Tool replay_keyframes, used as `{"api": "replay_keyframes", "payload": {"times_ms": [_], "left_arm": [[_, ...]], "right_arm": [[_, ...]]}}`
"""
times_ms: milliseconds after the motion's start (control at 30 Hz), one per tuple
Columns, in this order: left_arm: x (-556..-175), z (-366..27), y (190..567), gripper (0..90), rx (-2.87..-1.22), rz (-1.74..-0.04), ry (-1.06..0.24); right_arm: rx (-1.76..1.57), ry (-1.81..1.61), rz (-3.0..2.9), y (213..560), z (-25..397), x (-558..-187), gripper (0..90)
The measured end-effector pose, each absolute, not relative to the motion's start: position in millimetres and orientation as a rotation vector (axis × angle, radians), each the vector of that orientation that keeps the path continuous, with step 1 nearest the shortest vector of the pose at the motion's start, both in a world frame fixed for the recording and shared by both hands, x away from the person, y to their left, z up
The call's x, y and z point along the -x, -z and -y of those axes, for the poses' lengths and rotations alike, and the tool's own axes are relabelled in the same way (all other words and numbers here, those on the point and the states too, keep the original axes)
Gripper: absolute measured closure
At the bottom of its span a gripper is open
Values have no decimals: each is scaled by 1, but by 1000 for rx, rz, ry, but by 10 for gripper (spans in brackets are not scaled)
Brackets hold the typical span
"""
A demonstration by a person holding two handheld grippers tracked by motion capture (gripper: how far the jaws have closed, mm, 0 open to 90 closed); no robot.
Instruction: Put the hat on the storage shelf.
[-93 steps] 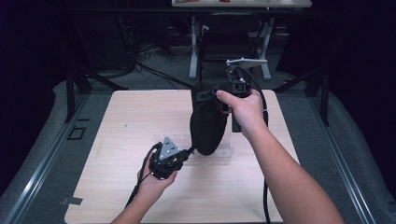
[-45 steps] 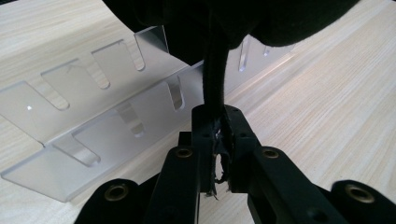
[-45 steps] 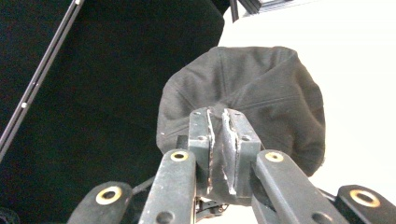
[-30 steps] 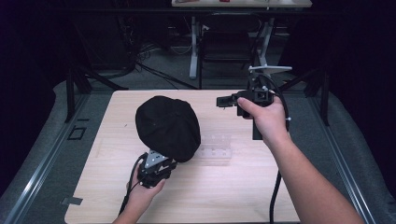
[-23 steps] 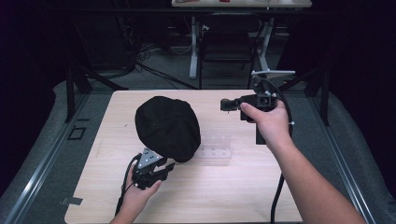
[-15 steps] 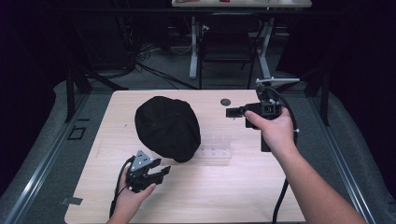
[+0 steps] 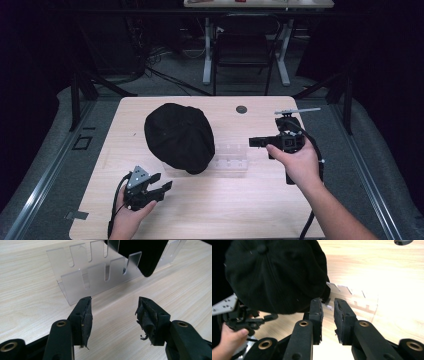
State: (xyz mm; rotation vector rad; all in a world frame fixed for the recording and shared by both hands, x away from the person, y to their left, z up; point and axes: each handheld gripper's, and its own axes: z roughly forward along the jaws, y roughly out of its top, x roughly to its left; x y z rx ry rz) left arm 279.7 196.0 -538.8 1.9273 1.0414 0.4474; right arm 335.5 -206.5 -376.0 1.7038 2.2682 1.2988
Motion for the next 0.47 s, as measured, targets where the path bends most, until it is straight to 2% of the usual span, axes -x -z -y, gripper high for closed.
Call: {"api": "replay_keyframes", "payload": {"times_ms": [467], "left_arm": [[-278,-197,545,457,-1924,-1042,-450]], "right_arm": [[-1588,-1182,-2259,407,202,-313,721]]}}
